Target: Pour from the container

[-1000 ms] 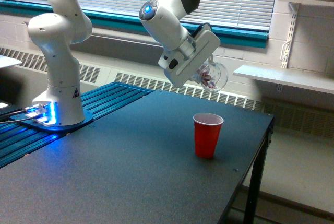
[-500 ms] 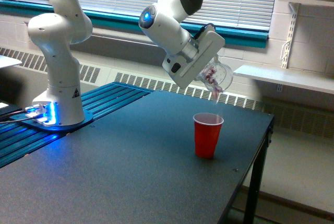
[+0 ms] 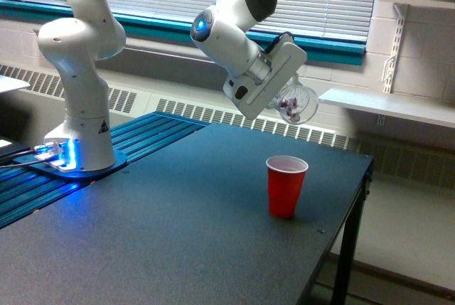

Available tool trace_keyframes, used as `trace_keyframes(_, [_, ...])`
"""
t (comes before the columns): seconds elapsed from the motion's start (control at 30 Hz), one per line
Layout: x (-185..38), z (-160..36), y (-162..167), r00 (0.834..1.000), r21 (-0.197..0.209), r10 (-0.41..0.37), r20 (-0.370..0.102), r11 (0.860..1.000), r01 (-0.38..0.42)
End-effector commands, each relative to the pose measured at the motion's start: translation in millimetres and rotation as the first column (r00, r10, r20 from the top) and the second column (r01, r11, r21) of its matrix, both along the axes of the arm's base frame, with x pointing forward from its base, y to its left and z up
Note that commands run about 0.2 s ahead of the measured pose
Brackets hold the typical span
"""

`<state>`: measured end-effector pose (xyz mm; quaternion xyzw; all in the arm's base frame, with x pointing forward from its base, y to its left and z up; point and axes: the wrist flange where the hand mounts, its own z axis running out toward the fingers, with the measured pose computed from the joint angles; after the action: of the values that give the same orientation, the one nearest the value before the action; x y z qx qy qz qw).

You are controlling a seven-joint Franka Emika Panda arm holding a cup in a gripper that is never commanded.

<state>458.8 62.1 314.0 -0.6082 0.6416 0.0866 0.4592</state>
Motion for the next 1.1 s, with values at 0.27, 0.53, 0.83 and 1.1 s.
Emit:
trace_keyframes(0.27, [1.1, 6.8, 17.6, 1.000, 0.029, 0.019, 0.021, 0.999, -0.020])
trace_keyframes(0.53, [4.2, 12.4, 13.4, 0.999, 0.071, -0.027, 0.034, 0.997, 0.024])
trace_keyframes(0.83, [1.5, 11.3, 9.2, 0.998, 0.088, -0.058, 0.028, 0.995, 0.055])
trace_keyframes(1.1, [-0.2, 12.4, 12.0, 0.998, 0.093, -0.061, 0.030, 0.994, 0.058])
